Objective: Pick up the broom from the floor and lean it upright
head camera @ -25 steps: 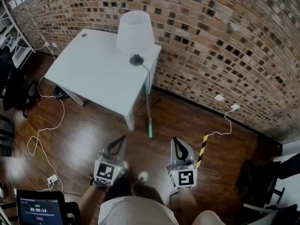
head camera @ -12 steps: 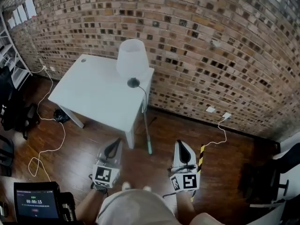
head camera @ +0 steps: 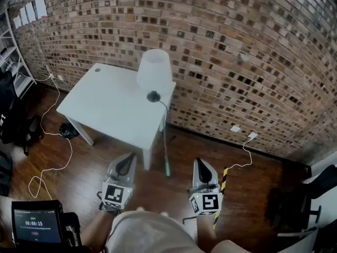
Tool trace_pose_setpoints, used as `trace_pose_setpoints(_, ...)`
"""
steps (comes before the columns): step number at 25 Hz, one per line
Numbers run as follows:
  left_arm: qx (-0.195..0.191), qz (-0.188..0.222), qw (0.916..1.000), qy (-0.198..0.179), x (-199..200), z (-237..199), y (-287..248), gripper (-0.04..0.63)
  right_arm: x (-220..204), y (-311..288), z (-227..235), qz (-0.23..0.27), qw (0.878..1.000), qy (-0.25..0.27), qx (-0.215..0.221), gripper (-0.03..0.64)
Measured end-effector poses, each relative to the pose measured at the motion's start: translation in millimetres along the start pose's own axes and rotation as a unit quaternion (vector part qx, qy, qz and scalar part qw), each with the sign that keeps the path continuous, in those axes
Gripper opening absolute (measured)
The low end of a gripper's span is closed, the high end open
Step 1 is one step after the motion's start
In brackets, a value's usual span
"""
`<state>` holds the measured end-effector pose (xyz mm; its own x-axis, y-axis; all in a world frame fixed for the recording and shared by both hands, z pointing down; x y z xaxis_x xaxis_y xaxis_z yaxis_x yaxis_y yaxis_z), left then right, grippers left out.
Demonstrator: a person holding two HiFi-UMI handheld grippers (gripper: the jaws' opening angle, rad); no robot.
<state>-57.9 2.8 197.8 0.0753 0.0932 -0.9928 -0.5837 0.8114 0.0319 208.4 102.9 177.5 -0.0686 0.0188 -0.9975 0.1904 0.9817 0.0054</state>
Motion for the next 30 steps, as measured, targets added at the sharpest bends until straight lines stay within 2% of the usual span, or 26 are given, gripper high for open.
trace_pose_setpoints(12, -0.011, -0.024, 0.9994, 0.020, -5.6, -26.1, 35.9, 0.002, 2.5, 8.4, -28.6, -0.024, 1.000, -0.008, 0.008, 0.012)
trace_pose_setpoints(17, -0.026, -0.041, 0.9988, -0.011, -17.7, -40.5, 55.4, 0.001, 5.4, 19.7, -52.7, -0.021, 1.000, -0.015, -0.012, 0.012)
trace_pose_setpoints(19, -0.022, -0.045, 0.9987, -0.004, -21.2, -39.3, 63.4, 0.001, 7.1, 29.7, -62.9, -0.020, 1.000, -0.017, -0.008, 0.012)
trace_pose_setpoints(24, -0.028, -0.043, 0.9987, 0.009, -19.9, -14.4, 87.8, 0.002, 0.6, 67.4, -70.1, -0.044, 0.998, -0.032, 0.016, 0.012)
trace_pose_setpoints(30, -0.011, -0.030, 0.9993, 0.021, -3.4, 50.5, 141.2, 0.000, 12.4, 155.6, -64.2, -0.039, 0.999, 0.003, 0.027, 0.012)
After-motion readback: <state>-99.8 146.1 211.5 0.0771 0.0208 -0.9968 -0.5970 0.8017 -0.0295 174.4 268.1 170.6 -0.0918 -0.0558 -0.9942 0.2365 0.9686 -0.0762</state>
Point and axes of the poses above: the fingertips, and each gripper's own axes: y backward along the fingers, z to its right, x out of its top, the point moved 8 cm from there along y, backward along the fingers, and after that the axes turned 8 degrees about x, right-handed, at the moved point
